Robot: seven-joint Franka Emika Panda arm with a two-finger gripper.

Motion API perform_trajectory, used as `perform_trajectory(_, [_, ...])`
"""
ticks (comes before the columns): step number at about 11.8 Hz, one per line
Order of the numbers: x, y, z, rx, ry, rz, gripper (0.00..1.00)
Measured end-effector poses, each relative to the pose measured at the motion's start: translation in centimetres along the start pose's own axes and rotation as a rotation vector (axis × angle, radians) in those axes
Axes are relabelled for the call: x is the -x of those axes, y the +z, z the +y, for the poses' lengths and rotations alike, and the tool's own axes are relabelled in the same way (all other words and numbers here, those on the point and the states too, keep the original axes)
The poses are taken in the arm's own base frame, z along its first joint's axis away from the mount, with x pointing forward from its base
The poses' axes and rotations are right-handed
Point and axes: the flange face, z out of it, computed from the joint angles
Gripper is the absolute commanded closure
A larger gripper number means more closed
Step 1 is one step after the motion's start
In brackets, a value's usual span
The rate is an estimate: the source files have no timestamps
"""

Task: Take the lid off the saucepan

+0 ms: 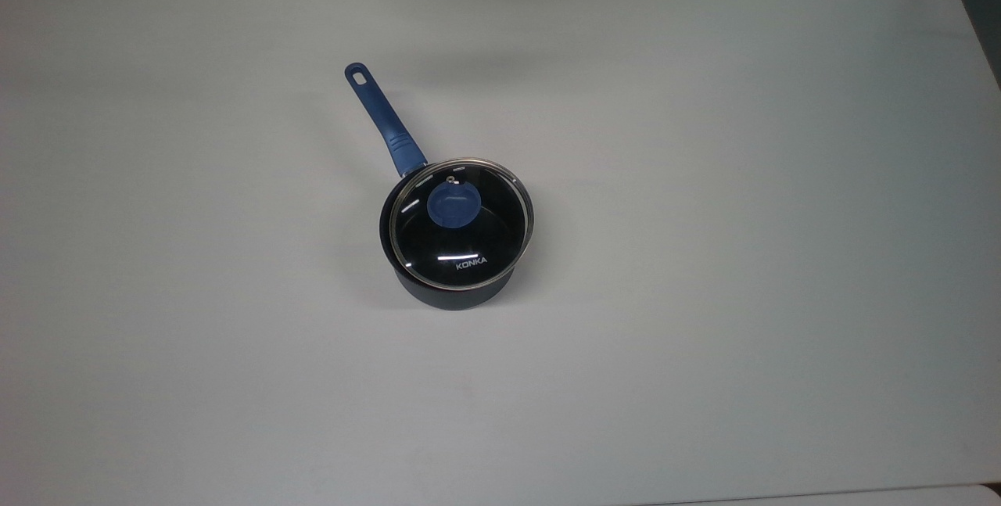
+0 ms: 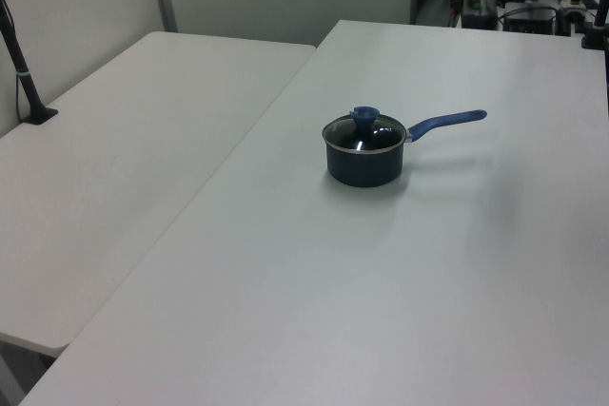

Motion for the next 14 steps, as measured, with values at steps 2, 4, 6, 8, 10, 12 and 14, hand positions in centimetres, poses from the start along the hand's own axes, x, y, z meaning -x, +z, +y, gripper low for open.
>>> perform_trajectory(2, [0.0,0.0,0.1,0.000,0.001,0.000,0.00])
perform_trajectory(4, [0.0,0.0,0.1,0.000,0.001,0.000,0.00])
perform_trajectory(6, [0.0,0.0,0.1,0.000,0.001,0.000,0.00])
perform_trajectory(8, [0.0,0.0,0.1,0.000,0.001,0.000,0.00])
perform_trajectory(10, [-0.1,0.2,0.1,0.000,0.001,-0.003,0.00])
perform_trajectory(12, [-0.8,1.4,-0.1,0.001,0.000,-0.012,0.00])
perform_trajectory(14, [-3.0,3.6,-0.5,-0.005,0.083,0.012,0.00])
